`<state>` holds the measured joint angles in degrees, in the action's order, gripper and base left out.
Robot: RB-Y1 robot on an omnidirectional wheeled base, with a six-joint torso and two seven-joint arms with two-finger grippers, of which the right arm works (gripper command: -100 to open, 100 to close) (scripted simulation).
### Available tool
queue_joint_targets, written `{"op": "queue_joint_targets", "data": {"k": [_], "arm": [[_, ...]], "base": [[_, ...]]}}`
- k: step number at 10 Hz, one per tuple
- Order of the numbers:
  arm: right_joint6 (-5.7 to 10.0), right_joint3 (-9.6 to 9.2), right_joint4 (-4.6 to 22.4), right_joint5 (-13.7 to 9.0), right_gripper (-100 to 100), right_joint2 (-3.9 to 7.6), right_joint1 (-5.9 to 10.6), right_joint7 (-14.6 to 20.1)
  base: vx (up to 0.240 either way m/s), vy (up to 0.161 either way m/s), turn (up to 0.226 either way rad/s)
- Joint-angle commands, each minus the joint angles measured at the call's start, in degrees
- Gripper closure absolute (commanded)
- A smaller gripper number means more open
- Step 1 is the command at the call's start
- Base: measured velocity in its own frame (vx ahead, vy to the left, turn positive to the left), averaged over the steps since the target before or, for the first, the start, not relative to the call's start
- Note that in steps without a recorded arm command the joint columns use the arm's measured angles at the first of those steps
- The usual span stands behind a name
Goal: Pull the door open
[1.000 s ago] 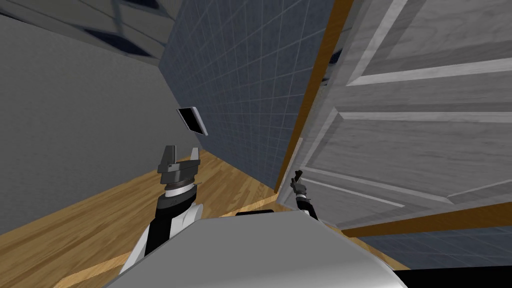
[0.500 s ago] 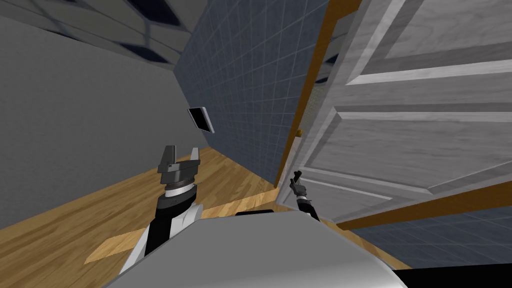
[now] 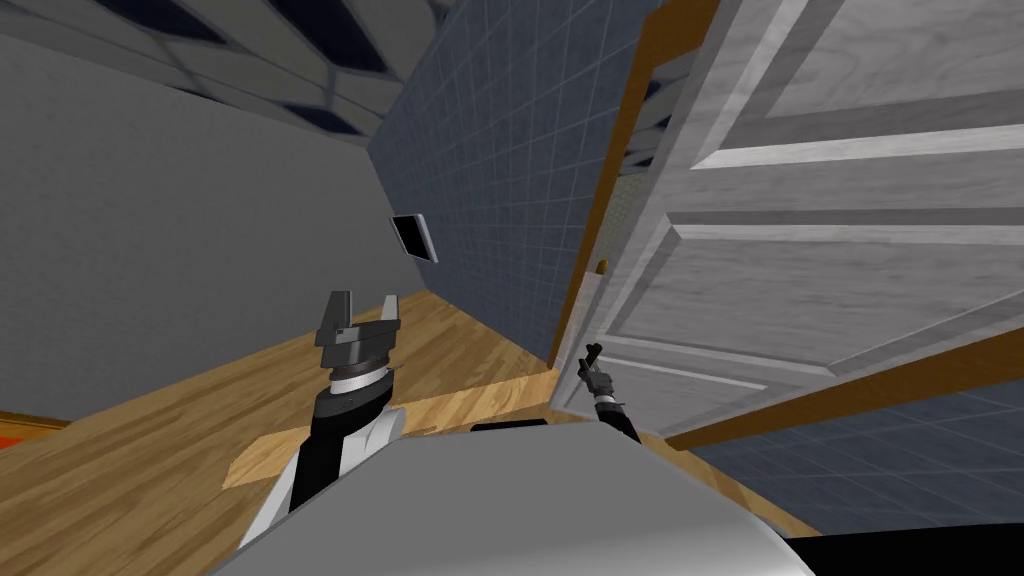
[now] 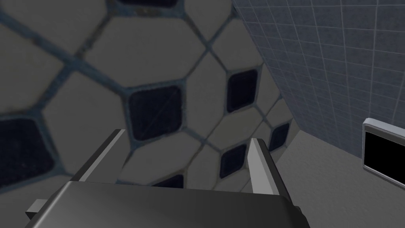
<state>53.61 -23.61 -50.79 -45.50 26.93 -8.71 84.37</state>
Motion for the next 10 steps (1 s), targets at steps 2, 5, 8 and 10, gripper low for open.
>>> {"op": "queue_joint_targets", "data": {"k": [2,5,8,10], "arm": [[1.38,-2.15,-0.5,1.0,100,1.81,-1.31,2.2],[2.89,-4.23,-0.7,2.1,100,3.62,-2.25,4.4],[4.88,-5.94,0.1,2.9,100,4.52,-2.71,5.9],[6.32,-7.28,0.2,3.4,100,5.68,-3.42,7.1]], "base": [[-0.268,-0.035,0.127],[-0.254,-0.023,0.093],[-0.186,-0.021,0.102],[-0.211,-0.061,0.104]]}}
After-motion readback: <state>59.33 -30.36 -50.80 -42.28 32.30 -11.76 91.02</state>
